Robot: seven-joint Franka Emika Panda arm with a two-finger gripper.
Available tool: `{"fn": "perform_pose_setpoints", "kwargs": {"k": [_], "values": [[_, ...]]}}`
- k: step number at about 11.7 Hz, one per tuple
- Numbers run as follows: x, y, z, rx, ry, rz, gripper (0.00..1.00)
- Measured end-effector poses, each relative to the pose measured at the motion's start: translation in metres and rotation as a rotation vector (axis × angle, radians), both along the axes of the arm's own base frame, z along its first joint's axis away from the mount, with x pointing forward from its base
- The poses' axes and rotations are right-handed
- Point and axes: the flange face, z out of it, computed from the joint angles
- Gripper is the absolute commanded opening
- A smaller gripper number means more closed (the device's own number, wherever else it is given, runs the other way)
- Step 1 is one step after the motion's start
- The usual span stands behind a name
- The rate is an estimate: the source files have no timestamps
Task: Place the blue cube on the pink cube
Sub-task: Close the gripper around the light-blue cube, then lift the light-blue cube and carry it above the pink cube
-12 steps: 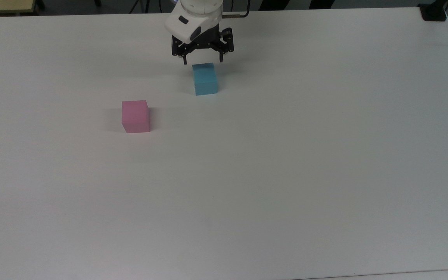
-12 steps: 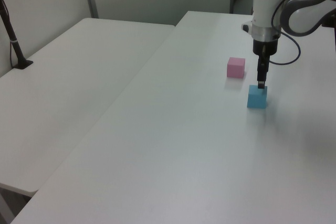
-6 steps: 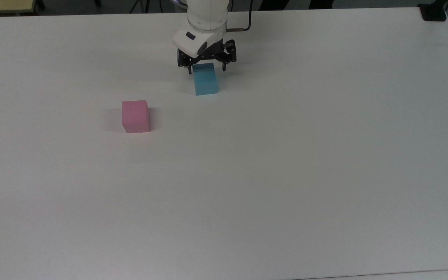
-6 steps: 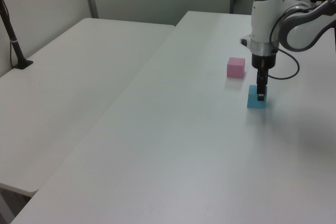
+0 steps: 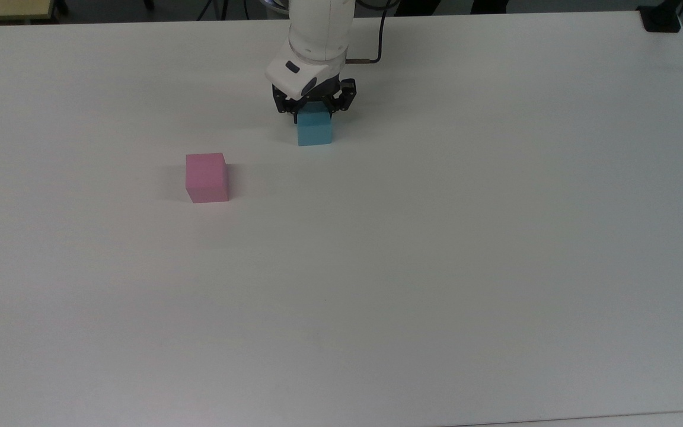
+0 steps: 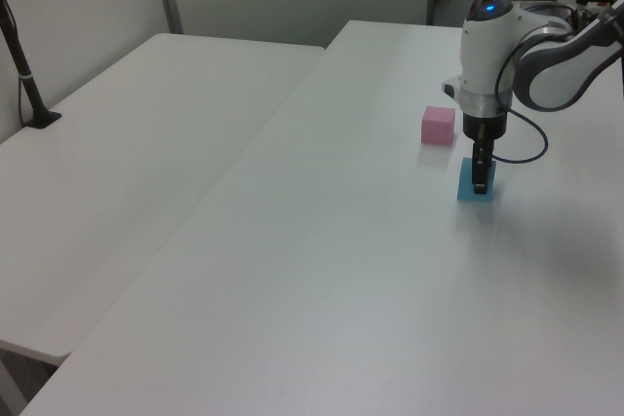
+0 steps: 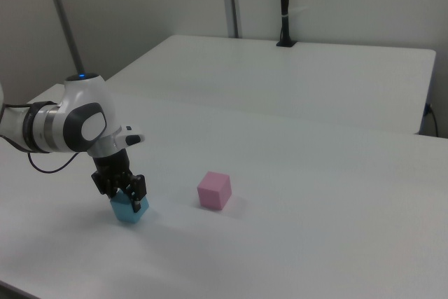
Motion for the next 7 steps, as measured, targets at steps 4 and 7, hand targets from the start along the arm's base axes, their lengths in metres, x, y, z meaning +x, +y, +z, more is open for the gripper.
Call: {"fn": "perform_pose_setpoints", "kwargs": {"k": [4,7], "values": [[0.012,0.000,0.023,0.007,-0.051,-0.036,0.42],[0.030,-0.026,0.080,-0.001,-0.070,-0.104,0.42]]}}
